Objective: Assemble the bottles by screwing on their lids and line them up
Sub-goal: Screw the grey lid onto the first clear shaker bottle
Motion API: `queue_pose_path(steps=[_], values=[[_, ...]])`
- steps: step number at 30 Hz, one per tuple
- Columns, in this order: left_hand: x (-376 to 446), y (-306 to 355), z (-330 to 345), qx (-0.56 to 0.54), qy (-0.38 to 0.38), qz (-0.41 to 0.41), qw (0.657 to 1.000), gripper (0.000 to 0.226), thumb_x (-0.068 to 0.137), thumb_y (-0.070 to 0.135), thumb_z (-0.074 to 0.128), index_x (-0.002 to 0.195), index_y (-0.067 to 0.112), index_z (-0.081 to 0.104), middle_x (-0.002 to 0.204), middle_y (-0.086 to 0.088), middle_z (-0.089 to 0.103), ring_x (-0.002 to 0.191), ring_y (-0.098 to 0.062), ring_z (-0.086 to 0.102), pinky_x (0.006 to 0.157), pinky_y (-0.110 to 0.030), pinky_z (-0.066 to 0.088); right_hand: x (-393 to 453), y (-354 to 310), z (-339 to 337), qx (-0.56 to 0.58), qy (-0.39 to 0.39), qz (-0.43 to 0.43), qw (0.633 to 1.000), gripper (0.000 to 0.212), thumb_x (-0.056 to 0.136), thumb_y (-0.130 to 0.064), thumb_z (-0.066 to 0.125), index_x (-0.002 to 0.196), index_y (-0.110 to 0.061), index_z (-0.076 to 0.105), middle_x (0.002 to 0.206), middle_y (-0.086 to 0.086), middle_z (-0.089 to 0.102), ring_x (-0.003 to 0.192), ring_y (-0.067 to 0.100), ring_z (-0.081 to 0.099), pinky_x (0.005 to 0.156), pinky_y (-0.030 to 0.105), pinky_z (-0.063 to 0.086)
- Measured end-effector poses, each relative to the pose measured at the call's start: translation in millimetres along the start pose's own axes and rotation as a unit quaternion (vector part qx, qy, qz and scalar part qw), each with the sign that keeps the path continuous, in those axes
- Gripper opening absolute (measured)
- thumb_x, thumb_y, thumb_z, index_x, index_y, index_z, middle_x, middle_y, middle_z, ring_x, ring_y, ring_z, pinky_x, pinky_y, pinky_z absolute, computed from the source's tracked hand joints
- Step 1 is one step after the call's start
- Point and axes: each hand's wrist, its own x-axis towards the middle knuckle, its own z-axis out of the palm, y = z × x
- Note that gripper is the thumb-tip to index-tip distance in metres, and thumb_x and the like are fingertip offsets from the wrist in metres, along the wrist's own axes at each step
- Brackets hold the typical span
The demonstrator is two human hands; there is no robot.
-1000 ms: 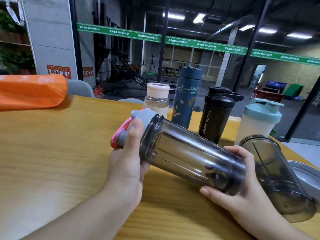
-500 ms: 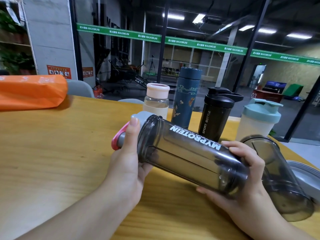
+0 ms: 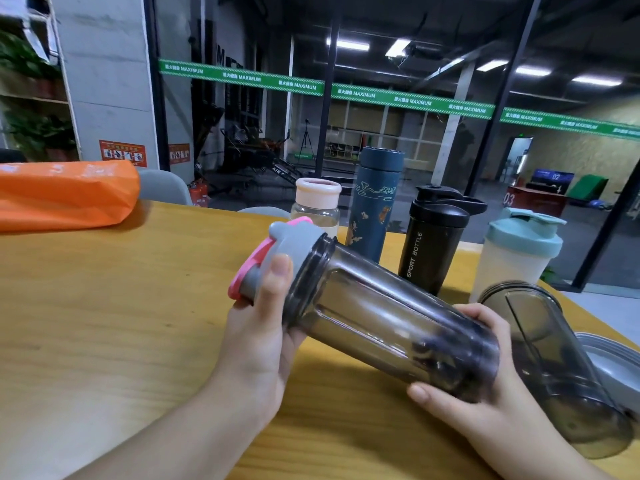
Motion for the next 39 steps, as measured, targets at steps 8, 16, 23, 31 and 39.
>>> queue_pose_path(steps=[8,16,23,31,39], values=[[4,-2,-4,0.013,-0.056,-0.017,0.998,0.111,0.026,0.059,0.090,0.123,0.015,0.060,0.112,-0.010,0.072,0.101,-0.021,0.070,0.071,-0.027,0.057,2,-9,-2,0.054,-0.029,0.093,0.994,0.109,0.015,-0.065,0.082,0.111,-0.049,0.033,0.111,-0.020,0.054,0.087,-0.018,0.059,0.061,0.002,0.047],[9,-1,-10,0.028,-0.103,-0.045,0.993,0.111,0.027,0.056,0.092,0.126,0.019,0.059,0.115,-0.009,0.071,0.103,-0.019,0.069,0.078,-0.030,0.058,2,0,-6,0.030,-0.036,0.081,0.996,0.126,0.019,-0.080,0.073,0.130,-0.033,0.036,0.094,-0.039,0.057,0.093,-0.017,0.057,0.064,0.000,0.045],[22,8,-27,0.065,-0.167,-0.138,0.974,0.115,0.025,0.074,0.080,0.131,0.035,0.056,0.131,0.001,0.062,0.124,-0.020,0.056,0.104,-0.063,0.034,3,8,-7,0.104,-0.026,0.087,0.990,0.111,0.017,-0.068,0.084,0.117,-0.041,0.044,0.112,-0.009,0.062,0.093,0.002,0.067,0.068,0.021,0.056],[29,42,-47,0.295,-0.224,-0.135,0.919,0.111,0.016,0.072,0.083,0.121,0.052,0.052,0.126,0.001,0.063,0.100,-0.021,0.066,0.070,-0.040,0.056,1,-6,-1,0.081,-0.059,0.070,0.993,0.092,0.018,-0.059,0.088,0.098,-0.067,0.042,0.116,-0.016,0.053,0.095,-0.001,0.066,0.067,0.014,0.054],[22,38,-35,0.351,-0.225,0.041,0.908,0.076,0.041,0.041,0.077,0.114,0.048,0.056,0.119,0.006,0.060,0.094,-0.010,0.066,0.074,-0.021,0.053,3,7,-3,0.136,-0.052,0.101,0.984,0.101,0.021,-0.071,0.084,0.115,-0.056,0.050,0.128,-0.008,0.058,0.111,0.019,0.062,0.100,0.048,0.045]])
